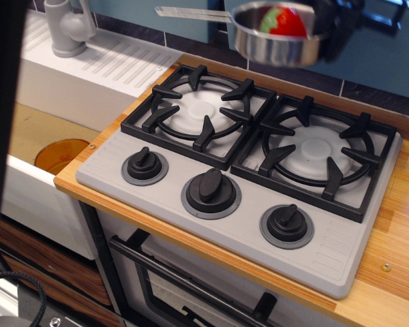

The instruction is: Put strawberry in pot or pan an put pot or pan on stove

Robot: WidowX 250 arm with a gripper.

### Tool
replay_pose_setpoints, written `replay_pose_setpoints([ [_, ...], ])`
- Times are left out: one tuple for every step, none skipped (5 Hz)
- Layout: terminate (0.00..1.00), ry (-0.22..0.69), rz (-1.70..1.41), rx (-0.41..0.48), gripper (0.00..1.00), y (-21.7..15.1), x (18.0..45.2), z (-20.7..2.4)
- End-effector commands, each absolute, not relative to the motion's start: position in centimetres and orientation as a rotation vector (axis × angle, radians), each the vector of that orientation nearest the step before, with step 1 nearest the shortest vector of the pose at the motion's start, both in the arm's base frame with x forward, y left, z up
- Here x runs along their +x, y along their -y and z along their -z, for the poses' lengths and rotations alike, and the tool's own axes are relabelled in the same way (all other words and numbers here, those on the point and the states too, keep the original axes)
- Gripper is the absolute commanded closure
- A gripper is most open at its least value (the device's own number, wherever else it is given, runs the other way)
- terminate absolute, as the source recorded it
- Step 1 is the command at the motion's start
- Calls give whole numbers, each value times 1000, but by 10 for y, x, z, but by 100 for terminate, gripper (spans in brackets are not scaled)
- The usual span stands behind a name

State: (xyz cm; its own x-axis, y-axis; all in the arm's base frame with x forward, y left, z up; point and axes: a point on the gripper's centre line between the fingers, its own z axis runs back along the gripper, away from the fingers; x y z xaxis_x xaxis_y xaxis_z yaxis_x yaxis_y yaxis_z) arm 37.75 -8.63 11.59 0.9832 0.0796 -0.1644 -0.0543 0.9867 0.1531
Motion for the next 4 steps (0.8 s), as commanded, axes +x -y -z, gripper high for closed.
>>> replay_pose_setpoints([
  [0, -88, -63, 107, 100, 114, 384, -111],
  [0, -76, -50, 106, 100, 122, 374, -97],
  [0, -62, -48, 108, 100, 128, 365, -87],
  [0, -36, -57, 98, 100, 129, 362, -79],
])
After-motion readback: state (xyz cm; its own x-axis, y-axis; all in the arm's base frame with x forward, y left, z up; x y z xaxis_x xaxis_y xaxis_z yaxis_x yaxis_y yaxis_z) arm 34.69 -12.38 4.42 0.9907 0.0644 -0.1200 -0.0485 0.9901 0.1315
